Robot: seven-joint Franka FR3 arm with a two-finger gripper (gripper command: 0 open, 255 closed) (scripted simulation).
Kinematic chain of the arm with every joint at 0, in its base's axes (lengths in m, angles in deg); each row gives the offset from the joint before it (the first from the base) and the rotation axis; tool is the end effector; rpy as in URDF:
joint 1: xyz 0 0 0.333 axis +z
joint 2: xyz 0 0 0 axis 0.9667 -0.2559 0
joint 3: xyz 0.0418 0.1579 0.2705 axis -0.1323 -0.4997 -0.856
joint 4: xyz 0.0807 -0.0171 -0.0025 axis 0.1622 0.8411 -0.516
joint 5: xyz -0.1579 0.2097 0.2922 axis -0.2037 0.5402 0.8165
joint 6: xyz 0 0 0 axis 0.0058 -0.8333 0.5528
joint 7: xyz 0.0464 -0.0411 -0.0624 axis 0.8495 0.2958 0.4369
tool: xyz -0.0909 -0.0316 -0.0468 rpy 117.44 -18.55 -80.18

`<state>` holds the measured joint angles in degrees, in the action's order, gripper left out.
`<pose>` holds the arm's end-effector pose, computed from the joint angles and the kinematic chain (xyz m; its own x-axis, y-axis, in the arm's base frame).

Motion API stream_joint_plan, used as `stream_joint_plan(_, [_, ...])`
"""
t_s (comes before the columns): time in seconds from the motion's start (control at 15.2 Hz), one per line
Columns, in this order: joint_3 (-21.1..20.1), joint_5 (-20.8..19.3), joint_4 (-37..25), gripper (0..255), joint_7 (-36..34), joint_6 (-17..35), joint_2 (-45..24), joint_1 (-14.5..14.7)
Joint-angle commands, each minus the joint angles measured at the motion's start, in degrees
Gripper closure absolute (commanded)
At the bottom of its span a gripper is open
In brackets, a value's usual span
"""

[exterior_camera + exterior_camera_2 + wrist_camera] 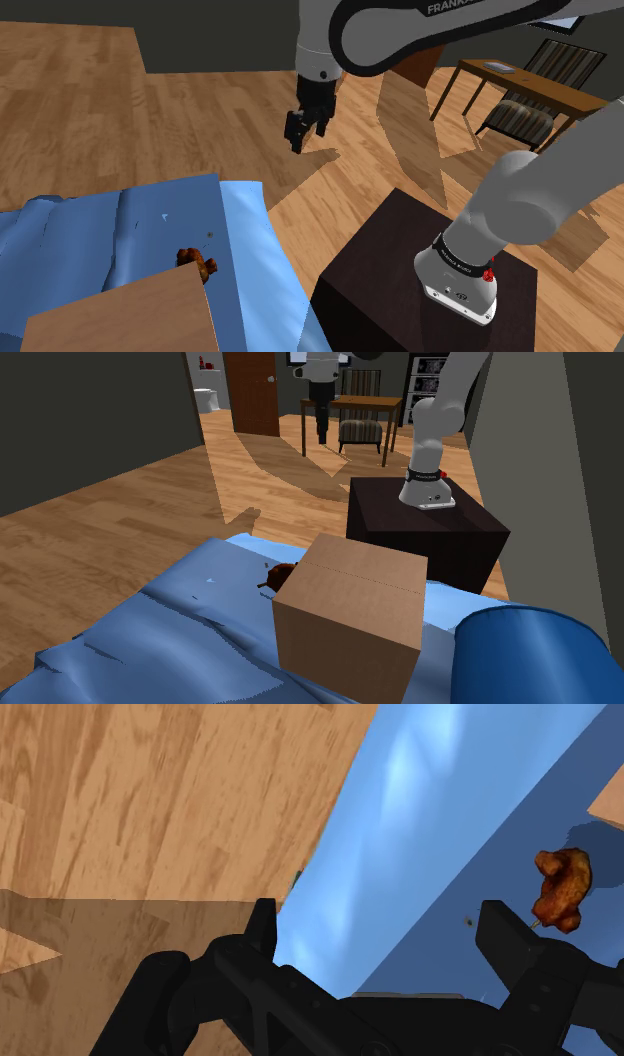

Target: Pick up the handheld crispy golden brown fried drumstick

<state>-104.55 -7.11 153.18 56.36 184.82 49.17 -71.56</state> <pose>0.4171 0.1729 0.4529 0.9986 0.0520 -0.0077 0.0524 -0.9970 0.0565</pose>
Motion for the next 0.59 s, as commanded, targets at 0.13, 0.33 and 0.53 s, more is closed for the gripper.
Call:
stream_joint_plan(0.13, [-3.2,-1.4,-3.4,0,-5.1,3.4,-8.5,0.6])
stream_joint_plan(0.33, [-5.0,-3.4,-6.7,0,-9.0,5.3,-15.2,1.2])
stream_joint_plan(0.53, [-6.1,-5.9,-10.6,0,-13.0,6.7,-22.2,2.3])
